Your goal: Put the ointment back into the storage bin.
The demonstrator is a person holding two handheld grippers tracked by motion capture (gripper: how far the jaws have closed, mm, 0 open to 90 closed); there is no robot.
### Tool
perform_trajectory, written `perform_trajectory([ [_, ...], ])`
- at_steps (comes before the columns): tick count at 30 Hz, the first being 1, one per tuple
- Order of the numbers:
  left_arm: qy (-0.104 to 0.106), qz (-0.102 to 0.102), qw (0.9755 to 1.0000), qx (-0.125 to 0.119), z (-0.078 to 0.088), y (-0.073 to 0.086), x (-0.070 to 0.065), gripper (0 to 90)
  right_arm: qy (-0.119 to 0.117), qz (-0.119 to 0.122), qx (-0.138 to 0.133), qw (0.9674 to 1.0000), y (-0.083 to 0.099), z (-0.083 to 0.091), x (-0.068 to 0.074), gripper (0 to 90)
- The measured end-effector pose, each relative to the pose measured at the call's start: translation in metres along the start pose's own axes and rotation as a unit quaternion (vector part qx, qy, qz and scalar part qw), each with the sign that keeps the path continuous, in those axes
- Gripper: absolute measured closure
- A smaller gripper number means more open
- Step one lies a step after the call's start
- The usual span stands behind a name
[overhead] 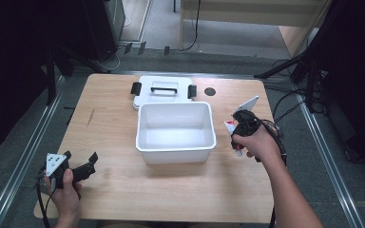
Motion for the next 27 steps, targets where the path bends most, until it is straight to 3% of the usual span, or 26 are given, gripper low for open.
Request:
perform_trajectory([
  [13, 0.002, -0.002, 1.0, 0.001, 0.0, 0.0, -0.001, 0.2, -0.011, 0.03, -0.015, 0.9994, -0.007, 0.049, 0.027, 72.8],
  [27, 0.005, -0.001, 1.0, 0.002, -0.001, 0.0, -0.001, 0.4, -0.013, 0.068, -0.017, 0.9975, -0.016, 0.075, 0.063, 72.8],
])
Point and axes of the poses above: each handheld gripper's, and its own axes: z roughly backward along the jaws, y roughly out of its underside, x roughly to its left, the point moved 1 cm from there along -z, roughly forward along the jaws, and after that the axes turned 12 degrees about -y, right-handed, at the moved point
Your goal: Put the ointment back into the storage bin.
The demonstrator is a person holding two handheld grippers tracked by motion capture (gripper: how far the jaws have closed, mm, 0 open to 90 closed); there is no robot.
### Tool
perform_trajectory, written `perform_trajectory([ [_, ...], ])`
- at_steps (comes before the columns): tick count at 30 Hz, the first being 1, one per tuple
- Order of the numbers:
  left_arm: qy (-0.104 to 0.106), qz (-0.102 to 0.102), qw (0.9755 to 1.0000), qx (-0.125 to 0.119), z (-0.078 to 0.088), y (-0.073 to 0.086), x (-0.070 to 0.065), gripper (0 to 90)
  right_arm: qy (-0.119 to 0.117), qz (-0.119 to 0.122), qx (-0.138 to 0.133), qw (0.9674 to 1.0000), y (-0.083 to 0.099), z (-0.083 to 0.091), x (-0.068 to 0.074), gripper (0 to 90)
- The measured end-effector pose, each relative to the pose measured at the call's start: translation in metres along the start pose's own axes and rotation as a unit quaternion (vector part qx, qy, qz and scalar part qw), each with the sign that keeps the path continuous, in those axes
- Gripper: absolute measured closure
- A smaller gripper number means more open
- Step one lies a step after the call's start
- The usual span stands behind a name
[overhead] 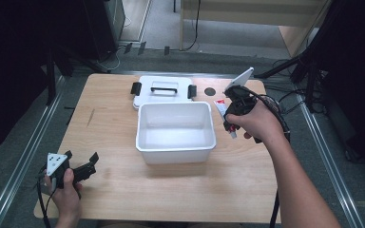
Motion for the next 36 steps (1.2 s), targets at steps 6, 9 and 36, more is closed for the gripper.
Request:
perform_trajectory([
  [6, 0.001, 0.001, 1.0, 0.0, 0.0, 0.0, 0.0, 0.3, -0.007, 0.027, -0.001, 0.9996, -0.006, 0.0, 0.017, 72.7],
  [9, 0.001, 0.001, 1.0, 0.0, 0.0, 0.0, 0.0, 0.4, -0.011, 0.037, -0.001, 0.9993, -0.007, -0.001, 0.022, 72.7],
  [36, 0.003, 0.002, 1.0, 0.001, 0.0, 0.0, 0.001, 0.4, -0.043, 0.217, 0.044, 0.9742, -0.011, -0.038, 0.056, 72.5],
])
Point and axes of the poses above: each handheld gripper's, and its own axes: z roughly backward along the jaws, y roughly out of its underside, x roughly to its left, the point moved 1 cm from there along -z, roughly forward along the jaws, and after that the axes turned 12 degrees about -y, right-handed, at the moved point
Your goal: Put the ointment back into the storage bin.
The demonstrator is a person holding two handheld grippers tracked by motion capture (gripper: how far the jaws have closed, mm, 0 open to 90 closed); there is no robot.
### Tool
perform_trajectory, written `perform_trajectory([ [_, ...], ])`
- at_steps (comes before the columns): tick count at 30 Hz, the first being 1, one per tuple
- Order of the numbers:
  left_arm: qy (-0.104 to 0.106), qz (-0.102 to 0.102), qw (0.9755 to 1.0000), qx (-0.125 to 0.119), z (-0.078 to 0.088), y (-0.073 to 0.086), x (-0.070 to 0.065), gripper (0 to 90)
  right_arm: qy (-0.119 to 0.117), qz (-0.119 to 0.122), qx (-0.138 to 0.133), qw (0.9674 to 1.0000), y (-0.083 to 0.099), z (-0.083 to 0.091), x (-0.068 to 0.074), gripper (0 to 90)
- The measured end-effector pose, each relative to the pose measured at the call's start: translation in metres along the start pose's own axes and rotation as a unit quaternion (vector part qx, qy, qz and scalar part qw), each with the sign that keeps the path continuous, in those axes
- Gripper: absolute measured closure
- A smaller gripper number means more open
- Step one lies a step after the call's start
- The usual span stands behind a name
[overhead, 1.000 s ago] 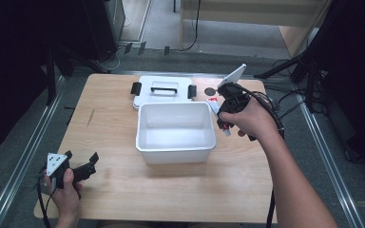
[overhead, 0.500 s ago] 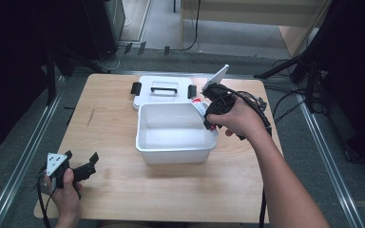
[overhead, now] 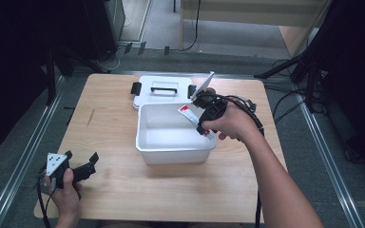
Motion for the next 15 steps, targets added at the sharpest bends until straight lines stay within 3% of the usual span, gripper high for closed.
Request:
perform_trajectory([
  [5, 0.0, 0.0, 1.0, 0.0, 0.0, 0.0, 0.0, 0.3, 0.005, 0.024, 0.008, 0.9997, 0.001, -0.012, -0.001, 72.4],
  [15, 0.0, 0.002, 1.0, 0.001, 0.0, 0.0, 0.0, 0.4, 0.009, 0.04, 0.02, 0.999, 0.005, -0.024, -0.006, 72.4],
])
Point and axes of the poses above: each handheld gripper's, and its own axes: z roughly backward along the jaws, y roughly out of its underside, x roughly to its left, the point moved 1 cm from there along -z, roughly forward along the jaws, and after that the axes turned 12 degrees about -y, right-handed, at the moved point
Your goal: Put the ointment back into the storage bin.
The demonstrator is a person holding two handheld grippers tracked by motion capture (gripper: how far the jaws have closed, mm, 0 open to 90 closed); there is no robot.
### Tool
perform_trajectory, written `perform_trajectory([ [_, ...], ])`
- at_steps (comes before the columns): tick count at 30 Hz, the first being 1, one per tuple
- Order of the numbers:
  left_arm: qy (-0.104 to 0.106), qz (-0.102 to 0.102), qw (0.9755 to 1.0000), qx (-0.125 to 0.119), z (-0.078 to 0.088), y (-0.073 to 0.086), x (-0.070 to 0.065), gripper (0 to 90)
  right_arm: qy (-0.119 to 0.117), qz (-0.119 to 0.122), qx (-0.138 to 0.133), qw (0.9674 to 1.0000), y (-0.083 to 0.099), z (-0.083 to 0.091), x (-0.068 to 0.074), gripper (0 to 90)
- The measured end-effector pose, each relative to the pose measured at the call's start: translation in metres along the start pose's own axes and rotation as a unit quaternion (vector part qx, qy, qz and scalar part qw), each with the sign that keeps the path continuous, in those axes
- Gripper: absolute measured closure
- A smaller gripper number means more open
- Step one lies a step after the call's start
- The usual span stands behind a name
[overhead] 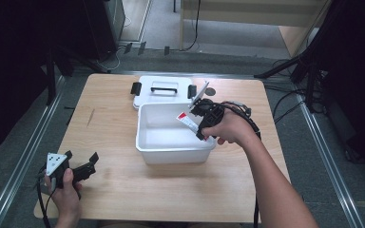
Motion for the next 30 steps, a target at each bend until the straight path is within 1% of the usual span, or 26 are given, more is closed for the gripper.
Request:
perform_trajectory([
  [9, 0.0, 0.0, 1.0, 0.001, 0.0, 0.0, 0.0, 0.4, -0.002, 0.002, 0.004, 1.0, 0.001, -0.009, -0.002, 72.3],
  [11, 0.0, 0.0, 1.0, 0.001, 0.0, 0.0, 0.0, 0.4, -0.003, 0.0, 0.004, 1.0, 0.0, -0.011, -0.002, 72.3],
  [13, 0.001, 0.0, 1.0, 0.002, 0.0, 0.0, 0.0, 0.4, -0.003, 0.002, 0.01, 0.9999, 0.0, -0.015, -0.003, 72.3],
  [15, 0.001, 0.0, 1.0, 0.002, 0.0, 0.0, 0.0, 0.4, -0.003, 0.002, 0.011, 0.9999, 0.0, -0.017, -0.003, 72.3],
  [17, 0.0, 0.0, 1.0, 0.003, 0.0, 0.0, 0.0, 0.4, 0.001, 0.003, 0.019, 0.9998, -0.001, -0.021, -0.002, 72.2],
  [21, 0.0, 0.0, 1.0, 0.003, 0.0, 0.0, 0.001, 0.4, -0.002, 0.004, 0.021, 0.9998, -0.003, -0.024, -0.002, 72.3],
  [23, 0.0, 0.0, 1.0, 0.003, 0.0, 0.0, 0.001, 0.4, 0.001, 0.004, 0.029, 0.9996, -0.003, -0.029, -0.002, 72.2],
  [27, 0.0, 0.001, 1.0, 0.004, 0.0, 0.0, 0.001, 0.4, 0.002, 0.003, 0.033, 0.9995, -0.004, -0.033, -0.001, 72.2],
  [30, 0.001, 0.003, 1.0, 0.004, -0.001, 0.0, 0.001, 0.4, 0.0, 0.001, 0.042, 0.9991, -0.006, -0.038, -0.001, 72.2],
])
Point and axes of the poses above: each handheld gripper's, and its own axes: z roughly backward along the jaws, y roughly out of its underside, x roughly to its left, the point moved 1 cm from there along -z, roughly forward along the jaws, and after that the axes turned 12 degrees about -y, right-handed, at the moved point
